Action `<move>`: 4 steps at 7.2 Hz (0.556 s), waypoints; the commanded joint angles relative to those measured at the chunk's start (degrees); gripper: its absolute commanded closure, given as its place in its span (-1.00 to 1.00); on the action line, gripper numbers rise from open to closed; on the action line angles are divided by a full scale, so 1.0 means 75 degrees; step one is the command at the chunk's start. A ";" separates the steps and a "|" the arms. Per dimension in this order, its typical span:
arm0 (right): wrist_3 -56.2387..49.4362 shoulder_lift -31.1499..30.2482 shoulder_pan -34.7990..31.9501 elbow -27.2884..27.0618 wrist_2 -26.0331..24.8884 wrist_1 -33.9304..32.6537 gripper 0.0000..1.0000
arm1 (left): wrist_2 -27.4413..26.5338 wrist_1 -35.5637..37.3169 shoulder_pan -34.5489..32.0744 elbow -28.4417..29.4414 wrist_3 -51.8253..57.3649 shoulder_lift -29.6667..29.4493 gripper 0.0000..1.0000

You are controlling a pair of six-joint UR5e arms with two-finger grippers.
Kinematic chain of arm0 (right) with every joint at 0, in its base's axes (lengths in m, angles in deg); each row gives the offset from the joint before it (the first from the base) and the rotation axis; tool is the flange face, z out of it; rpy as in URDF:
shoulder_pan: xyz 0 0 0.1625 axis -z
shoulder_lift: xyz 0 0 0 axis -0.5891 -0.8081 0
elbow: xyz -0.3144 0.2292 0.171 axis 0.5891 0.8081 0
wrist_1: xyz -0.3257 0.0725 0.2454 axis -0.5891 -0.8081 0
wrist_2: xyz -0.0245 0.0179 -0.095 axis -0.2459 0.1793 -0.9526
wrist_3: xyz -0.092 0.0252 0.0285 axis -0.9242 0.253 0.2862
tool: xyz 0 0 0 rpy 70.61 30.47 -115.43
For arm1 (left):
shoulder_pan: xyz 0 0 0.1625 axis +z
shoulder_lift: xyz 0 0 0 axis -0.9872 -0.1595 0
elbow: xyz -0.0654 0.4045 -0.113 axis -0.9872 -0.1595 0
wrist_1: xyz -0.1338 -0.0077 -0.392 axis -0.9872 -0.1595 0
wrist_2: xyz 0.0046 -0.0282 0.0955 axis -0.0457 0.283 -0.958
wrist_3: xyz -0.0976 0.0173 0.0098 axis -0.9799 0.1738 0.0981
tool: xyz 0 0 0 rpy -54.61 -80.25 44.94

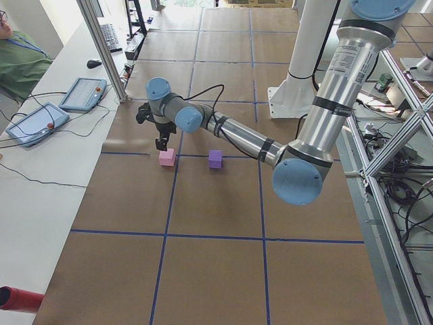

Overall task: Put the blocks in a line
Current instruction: 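Reach the left gripper over the orange cube and close on it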

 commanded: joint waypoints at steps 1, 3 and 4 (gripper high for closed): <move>0.0000 -0.0001 0.0000 0.0003 0.0000 0.0000 -1.00 | -0.1448 -0.0253 0.1721 0.0149 -0.2004 -0.1049 -1.00; 0.0000 -0.0001 0.0000 0.0003 0.0012 0.0000 -1.00 | -0.2145 -0.0881 0.2462 0.0826 -0.3202 -0.1697 -1.00; 0.0000 -0.0001 0.0000 0.0003 0.0000 0.0000 -1.00 | -0.2647 -0.1106 0.2710 0.1050 -0.3508 -0.1861 -1.00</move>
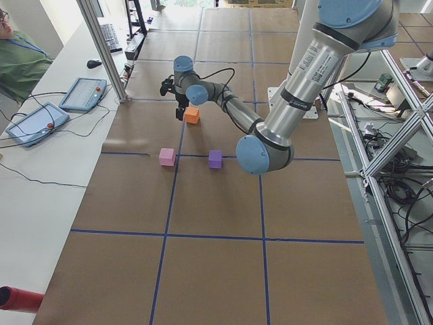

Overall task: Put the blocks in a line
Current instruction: 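Reach the left gripper over the orange cube and close on it, then carry the orange cube with the left gripper toward the pink cube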

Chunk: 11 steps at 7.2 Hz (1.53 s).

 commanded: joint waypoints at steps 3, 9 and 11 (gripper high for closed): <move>0.0000 0.0000 0.0000 -0.0011 -0.0005 0.0000 -1.00 | -0.0734 -0.0343 0.0766 0.1016 -0.0741 -0.0784 -1.00; 0.0000 0.0000 0.0000 0.0000 -0.0005 0.0000 -1.00 | -0.1027 -0.0390 0.1142 0.1747 -0.0905 -0.0893 -0.91; 0.0000 0.0000 0.0000 0.0000 -0.0005 0.0000 -1.00 | -0.0864 -0.0390 0.1119 0.1712 -0.0858 -0.0928 0.77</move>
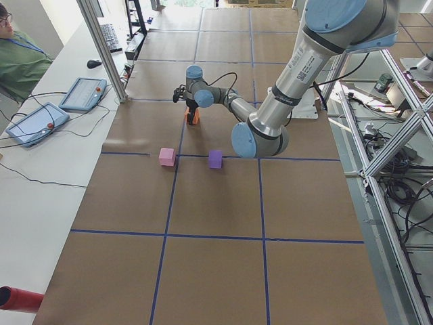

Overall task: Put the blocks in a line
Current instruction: 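Carry the orange cube with the left gripper toward the pink cube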

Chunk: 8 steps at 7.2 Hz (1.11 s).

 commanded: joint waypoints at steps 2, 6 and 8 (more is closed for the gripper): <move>0.0000 0.0000 0.0000 0.0002 0.0000 0.0000 -1.00 | 0.0736 0.0104 -0.0280 -0.0309 0.0025 0.0076 0.92; 0.0000 0.0000 0.0000 0.0002 0.0000 0.0000 -1.00 | 0.1534 0.0128 -0.1557 -0.1658 0.0769 0.2509 0.89; 0.0000 0.0000 0.0000 0.0002 0.0000 0.0000 -1.00 | 0.1546 0.0116 -0.1828 -0.1636 0.1196 0.3121 0.80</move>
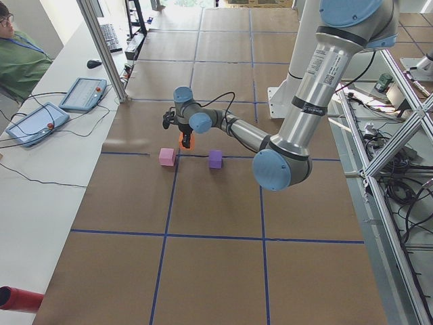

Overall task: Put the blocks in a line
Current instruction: 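Carry the orange cube with the left gripper toward the pink cube, then lower the orange cube between the pink and purple cubes, open left gripper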

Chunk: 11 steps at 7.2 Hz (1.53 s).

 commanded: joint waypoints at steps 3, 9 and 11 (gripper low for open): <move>0.0000 0.0000 0.0000 0.0000 -0.0005 0.0000 -1.00 | 0.0022 -0.0044 -0.0163 0.0030 0.0289 0.0557 0.65; 0.0000 0.0000 0.0000 0.0000 -0.0005 0.0000 -1.00 | 0.0397 -0.0033 -0.0104 0.0066 0.0196 0.0405 -1.00; 0.0000 0.0000 0.0000 0.0000 -0.0005 0.0000 -1.00 | 0.0443 0.0015 -0.0220 -0.0063 0.0289 0.0440 -1.00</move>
